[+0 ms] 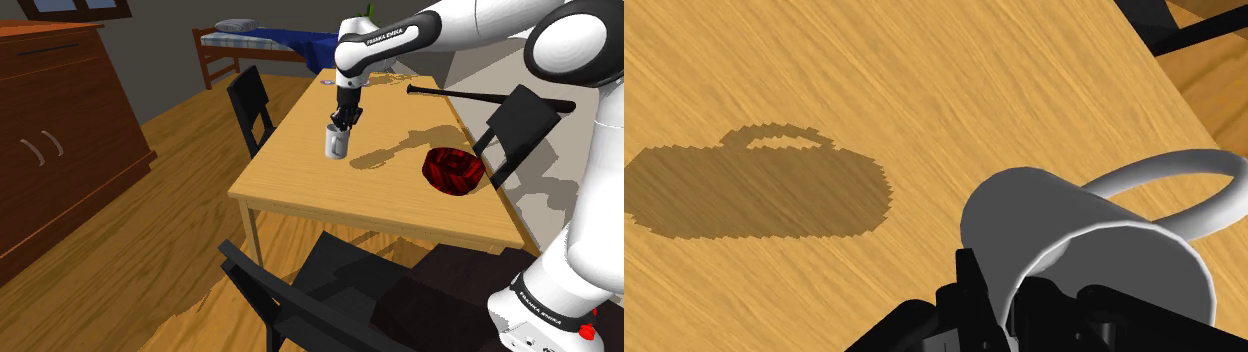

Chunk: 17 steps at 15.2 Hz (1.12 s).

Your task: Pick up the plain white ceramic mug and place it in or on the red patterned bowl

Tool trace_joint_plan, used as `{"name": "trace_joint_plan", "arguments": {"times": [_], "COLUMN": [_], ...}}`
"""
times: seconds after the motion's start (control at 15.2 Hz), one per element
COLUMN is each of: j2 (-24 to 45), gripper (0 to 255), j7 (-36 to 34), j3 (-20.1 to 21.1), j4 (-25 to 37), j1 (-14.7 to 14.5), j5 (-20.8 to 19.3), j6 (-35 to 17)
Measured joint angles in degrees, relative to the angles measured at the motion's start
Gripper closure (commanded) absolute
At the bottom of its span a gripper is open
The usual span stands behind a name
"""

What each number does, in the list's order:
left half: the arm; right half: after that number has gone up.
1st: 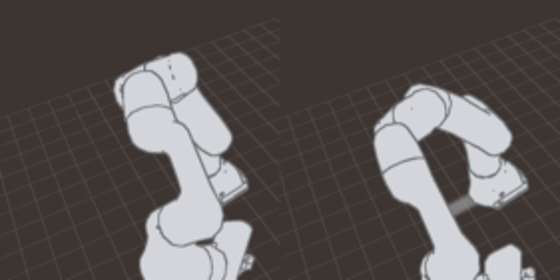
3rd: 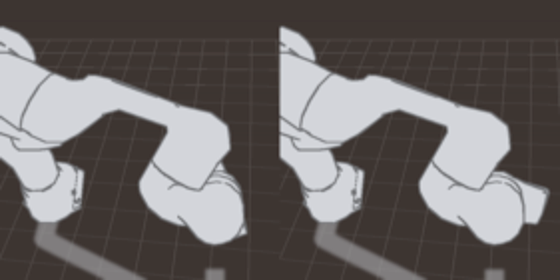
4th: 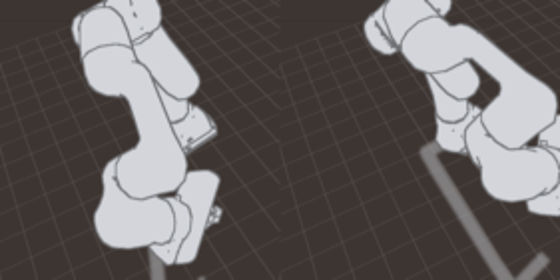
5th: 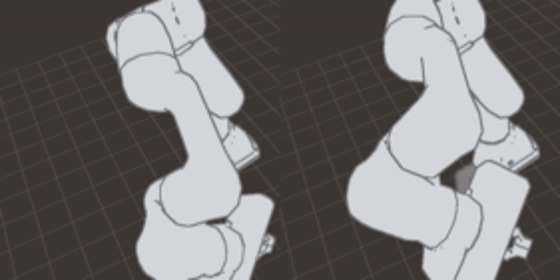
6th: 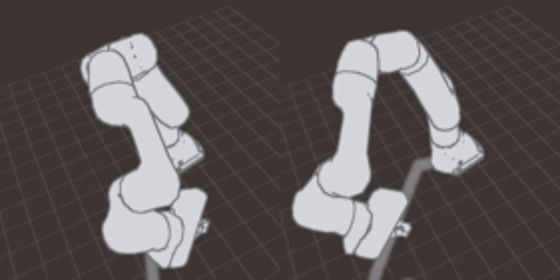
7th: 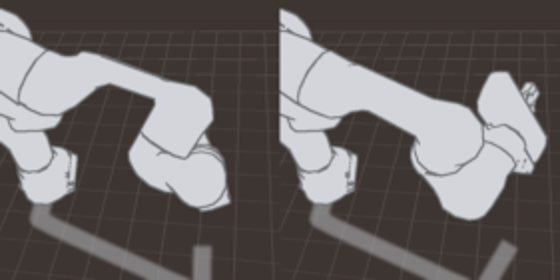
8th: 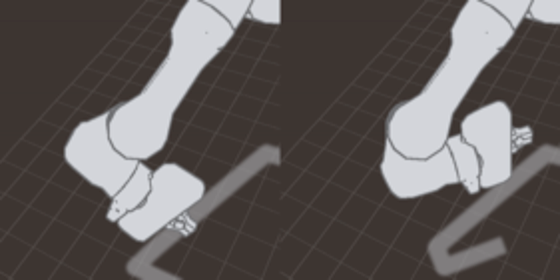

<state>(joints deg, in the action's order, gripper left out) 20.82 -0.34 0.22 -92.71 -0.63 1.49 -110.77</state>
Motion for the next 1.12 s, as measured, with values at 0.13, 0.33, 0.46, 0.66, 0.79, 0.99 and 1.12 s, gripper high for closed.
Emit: {"name": "trace_joint_plan", "arguments": {"times": [0.13, 0.33, 0.46, 0.66, 0.79, 0.99, 1.12], "j2": [-0.4, -1.0, -1.2, -1.4, -1.7, -1.6, -2.8], "gripper": [255, 255, 255, 255, 255, 255, 255], "j7": [-0.1, -0.1, -0.1, -0.1, -0.2, -0.2, 0.1], "j3": [0.0, 0.0, 0.0, 0.0, 0.0, 0.0, -0.1], "j4": [0.9, 2.3, 3.5, 5.4, 6.8, 9.1, 8.5], "j1": [0.0, 0.0, 0.0, 0.0, 0.0, 0.0, 0.3], "j5": [0.0, 0.0, 0.0, -0.1, -0.1, -0.1, 0.0], "j6": [1.3, 3.3, 4.8, 6.8, 8.5, 10.7, 11.4]}}
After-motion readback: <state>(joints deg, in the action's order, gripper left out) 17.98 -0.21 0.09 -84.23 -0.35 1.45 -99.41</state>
